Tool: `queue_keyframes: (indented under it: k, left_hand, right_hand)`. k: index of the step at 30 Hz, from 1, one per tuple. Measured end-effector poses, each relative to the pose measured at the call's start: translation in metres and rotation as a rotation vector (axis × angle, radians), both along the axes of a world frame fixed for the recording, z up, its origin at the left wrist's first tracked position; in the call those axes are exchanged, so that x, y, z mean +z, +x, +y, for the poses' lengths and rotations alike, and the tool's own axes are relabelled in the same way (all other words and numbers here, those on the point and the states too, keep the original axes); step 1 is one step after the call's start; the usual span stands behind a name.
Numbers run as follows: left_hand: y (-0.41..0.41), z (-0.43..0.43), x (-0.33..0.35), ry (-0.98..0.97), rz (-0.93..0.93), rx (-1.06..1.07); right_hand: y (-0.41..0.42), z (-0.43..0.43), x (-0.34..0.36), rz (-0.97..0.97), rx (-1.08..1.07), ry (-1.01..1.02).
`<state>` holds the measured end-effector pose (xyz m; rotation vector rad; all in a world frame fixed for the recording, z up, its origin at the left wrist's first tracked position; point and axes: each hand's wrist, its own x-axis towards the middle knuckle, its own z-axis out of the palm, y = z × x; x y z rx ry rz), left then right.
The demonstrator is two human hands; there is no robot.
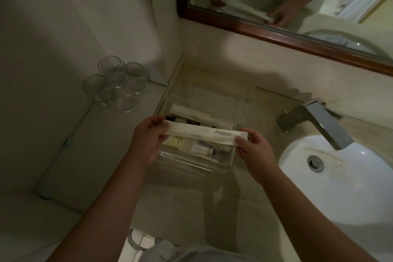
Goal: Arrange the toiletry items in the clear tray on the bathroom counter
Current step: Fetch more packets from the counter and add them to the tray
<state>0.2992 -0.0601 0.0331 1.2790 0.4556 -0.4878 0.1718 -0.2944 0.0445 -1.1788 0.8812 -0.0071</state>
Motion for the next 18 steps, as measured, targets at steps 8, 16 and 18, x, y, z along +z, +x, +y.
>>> queue_keyframes:
  k: [8,16,18]
  left_hand:
    - [0.033,-0.016,-0.005,0.320,-0.111,-0.026]
    - [0.047,-0.032,-0.016,0.710,-0.335,-0.066]
    - [0.046,-0.035,-0.020,0.783,-0.416,-0.091]
  right_hand:
    - [0.019,0.002,-0.015,0.205,-0.083,-0.202]
    - [0.038,0.004,-0.017,0.217,-0.165,-0.306]
    - [0.039,0.005,-0.020,0.209,-0.168,-0.335]
